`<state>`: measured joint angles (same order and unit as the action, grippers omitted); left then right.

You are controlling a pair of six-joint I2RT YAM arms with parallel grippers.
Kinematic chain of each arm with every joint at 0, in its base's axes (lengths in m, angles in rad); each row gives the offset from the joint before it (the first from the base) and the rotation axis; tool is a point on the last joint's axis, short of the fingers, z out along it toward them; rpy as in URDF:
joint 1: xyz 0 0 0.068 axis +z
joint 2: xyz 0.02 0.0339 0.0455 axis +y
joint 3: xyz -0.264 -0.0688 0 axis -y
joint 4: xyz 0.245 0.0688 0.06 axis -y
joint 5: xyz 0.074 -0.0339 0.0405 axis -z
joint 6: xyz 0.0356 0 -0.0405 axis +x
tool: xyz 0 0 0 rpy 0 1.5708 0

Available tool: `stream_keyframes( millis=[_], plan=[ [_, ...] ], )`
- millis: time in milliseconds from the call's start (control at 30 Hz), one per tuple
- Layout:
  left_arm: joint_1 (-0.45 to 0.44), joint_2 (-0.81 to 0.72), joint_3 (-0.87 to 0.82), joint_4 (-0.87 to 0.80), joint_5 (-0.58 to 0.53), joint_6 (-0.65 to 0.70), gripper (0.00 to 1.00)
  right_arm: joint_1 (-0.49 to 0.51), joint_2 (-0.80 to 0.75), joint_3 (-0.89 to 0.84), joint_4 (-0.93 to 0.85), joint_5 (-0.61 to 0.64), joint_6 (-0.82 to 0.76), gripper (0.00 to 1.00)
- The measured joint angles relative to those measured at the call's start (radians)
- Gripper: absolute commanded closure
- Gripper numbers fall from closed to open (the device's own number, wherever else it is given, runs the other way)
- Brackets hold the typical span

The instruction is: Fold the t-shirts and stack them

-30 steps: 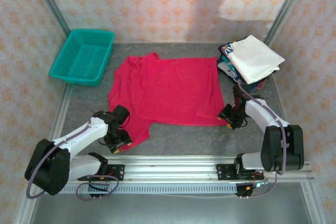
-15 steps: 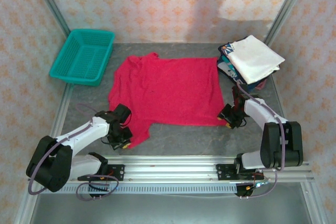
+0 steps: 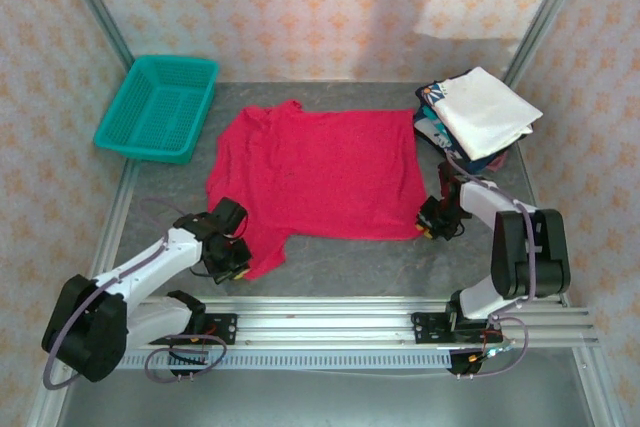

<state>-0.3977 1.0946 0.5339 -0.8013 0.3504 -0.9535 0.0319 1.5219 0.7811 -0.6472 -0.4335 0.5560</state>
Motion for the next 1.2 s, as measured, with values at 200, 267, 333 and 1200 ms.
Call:
stream_keyframes(
  millis=[200,267,333,1200],
  plan=[
    [0.000,-0.124,0.006,-0.073,-0.021,-0.023,1.00,0.001,-0.031,-0.004,-0.026,0.055,-0.018,1.00],
    [0.000,-0.172,0.014,-0.107,-0.025,-0.034,1.00,0.001,-0.072,-0.020,-0.055,0.077,-0.018,1.00],
    [0.000,-0.222,0.027,-0.138,-0.029,-0.049,1.00,0.001,-0.123,-0.029,-0.089,0.091,-0.018,1.00],
    [0.275,0.285,0.711,-0.213,-0.106,0.299,1.00,-0.005,0.116,0.393,-0.221,0.125,-0.149,1.00]
  ],
)
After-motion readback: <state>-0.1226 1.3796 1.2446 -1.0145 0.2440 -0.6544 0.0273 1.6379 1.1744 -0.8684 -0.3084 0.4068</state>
